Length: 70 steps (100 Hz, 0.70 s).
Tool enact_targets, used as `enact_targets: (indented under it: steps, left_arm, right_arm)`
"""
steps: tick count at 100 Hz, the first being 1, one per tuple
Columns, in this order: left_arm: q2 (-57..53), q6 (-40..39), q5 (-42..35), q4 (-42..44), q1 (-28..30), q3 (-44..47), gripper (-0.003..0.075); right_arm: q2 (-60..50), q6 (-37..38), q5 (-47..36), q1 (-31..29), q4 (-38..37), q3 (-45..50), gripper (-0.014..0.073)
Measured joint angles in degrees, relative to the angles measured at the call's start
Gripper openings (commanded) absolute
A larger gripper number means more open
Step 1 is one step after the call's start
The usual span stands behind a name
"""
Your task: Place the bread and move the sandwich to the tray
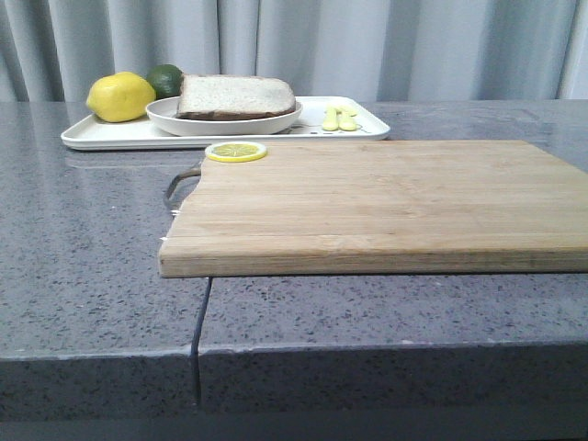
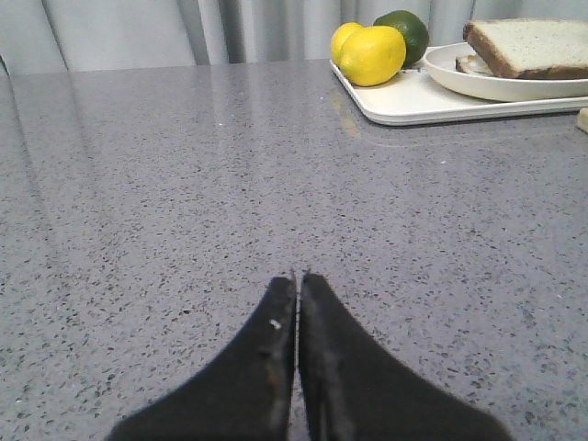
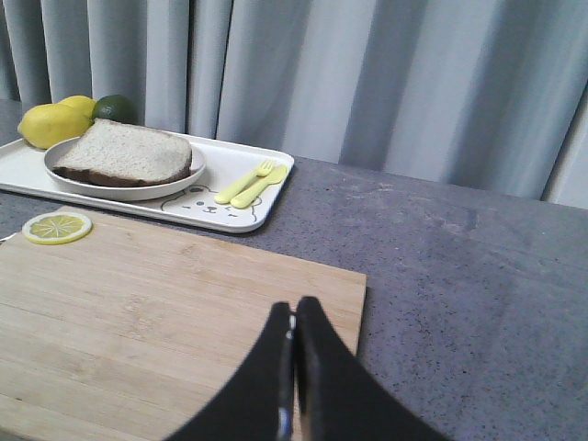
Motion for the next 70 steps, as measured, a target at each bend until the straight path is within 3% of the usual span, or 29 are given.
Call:
enact_targets:
  steps: [45, 70]
  left_arm:
    - [0.0, 0.0, 0.0, 0.0, 0.0, 0.0, -0.0019]
    - [0.0, 0.0, 0.0, 0.0, 0.0, 0.0, -0.0019]
  right_arm:
    - [0.0, 0.2, -0.4, -0.2, -1.1, 1.5, -0.0116]
    - [-4.6, 8.0, -3.0, -3.8, -7.0, 9.8, -0.0116]
